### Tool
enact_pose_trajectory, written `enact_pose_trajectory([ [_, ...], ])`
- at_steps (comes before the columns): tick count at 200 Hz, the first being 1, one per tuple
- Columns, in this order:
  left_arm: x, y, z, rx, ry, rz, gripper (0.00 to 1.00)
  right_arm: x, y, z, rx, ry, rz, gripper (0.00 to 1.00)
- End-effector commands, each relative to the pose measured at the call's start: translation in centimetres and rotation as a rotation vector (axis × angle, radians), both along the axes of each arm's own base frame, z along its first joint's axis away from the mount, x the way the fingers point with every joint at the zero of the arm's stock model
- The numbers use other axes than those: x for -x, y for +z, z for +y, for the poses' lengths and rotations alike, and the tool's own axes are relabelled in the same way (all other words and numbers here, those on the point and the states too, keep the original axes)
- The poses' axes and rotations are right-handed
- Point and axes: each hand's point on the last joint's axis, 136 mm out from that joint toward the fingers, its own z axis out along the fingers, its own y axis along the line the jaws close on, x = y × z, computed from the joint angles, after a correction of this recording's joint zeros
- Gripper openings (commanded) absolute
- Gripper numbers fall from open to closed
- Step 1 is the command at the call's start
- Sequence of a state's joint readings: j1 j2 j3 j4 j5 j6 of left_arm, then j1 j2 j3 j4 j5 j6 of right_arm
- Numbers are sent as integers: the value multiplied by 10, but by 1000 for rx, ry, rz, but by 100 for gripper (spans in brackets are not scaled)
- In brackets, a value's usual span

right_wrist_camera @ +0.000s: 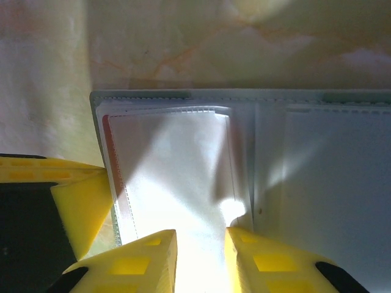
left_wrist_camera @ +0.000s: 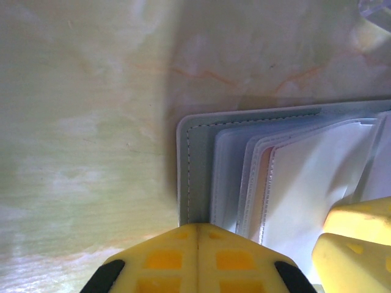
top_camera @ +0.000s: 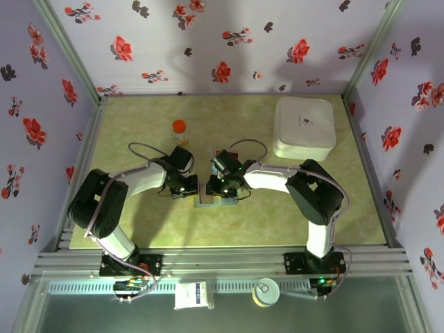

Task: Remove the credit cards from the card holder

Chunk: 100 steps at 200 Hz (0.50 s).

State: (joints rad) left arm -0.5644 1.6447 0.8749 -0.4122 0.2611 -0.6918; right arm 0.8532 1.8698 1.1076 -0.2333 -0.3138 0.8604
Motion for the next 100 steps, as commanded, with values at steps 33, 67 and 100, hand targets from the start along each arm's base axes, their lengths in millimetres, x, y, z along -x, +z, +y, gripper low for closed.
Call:
enact_pose_trajectory([
  [33,3,-5,13,-54,-4,11,1,-2,0,-15,10,-25,-13,26],
  [67,0,0,13,-58,-5,4,1,-3,0,-17,-19,-41,-9,26],
  [100,-3,15,11,-44,2,-21,2,-3,-1,-17,-53,-53,-2,25],
])
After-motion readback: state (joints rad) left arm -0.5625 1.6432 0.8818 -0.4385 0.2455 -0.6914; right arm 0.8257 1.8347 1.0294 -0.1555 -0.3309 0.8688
